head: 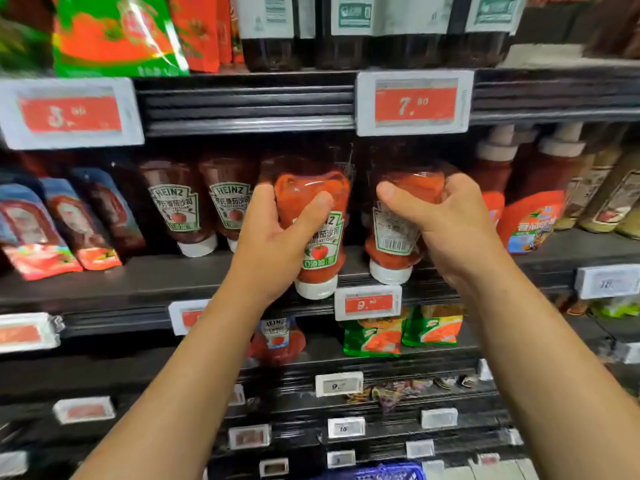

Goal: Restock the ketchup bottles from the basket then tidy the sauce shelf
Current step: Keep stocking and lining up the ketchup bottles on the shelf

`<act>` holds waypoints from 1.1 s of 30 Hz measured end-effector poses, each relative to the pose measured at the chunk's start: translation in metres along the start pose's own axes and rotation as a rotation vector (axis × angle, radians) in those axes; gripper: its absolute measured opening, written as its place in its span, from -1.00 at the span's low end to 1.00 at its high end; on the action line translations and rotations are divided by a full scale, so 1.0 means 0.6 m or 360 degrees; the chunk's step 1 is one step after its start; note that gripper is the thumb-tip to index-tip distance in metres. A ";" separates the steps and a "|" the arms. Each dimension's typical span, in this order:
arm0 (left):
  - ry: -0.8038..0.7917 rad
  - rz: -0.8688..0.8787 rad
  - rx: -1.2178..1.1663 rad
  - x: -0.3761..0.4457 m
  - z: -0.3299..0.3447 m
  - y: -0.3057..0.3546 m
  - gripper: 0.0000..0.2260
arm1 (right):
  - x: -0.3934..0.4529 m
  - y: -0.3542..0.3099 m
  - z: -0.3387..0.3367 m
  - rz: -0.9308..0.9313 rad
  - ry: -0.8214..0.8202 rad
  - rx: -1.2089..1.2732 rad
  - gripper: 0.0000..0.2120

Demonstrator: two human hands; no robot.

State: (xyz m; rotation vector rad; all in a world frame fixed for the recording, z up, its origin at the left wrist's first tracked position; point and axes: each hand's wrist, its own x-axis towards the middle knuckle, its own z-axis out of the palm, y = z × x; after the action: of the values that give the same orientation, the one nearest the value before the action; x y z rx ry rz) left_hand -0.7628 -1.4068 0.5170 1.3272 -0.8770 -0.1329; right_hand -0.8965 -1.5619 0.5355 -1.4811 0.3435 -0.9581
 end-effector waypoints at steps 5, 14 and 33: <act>0.0064 -0.0076 -0.0041 0.003 -0.002 -0.007 -0.73 | 0.019 0.012 -0.003 -0.0044 0.0043 -0.0060 -0.55; -0.0054 -0.0065 0.0078 -0.014 -0.010 -0.012 -0.66 | 0.032 0.025 -0.005 -0.0069 0.0353 -0.0824 -0.47; -0.0253 -0.0126 0.0384 -0.037 0.016 -0.032 -0.69 | -0.060 -0.054 0.075 -0.0608 -0.0229 -0.1792 -0.34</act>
State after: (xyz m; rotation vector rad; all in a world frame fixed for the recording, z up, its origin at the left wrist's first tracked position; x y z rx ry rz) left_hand -0.7764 -1.4073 0.4897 1.5940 -0.9983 -0.2012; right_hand -0.8962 -1.4998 0.5585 -2.7009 0.5487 -0.9815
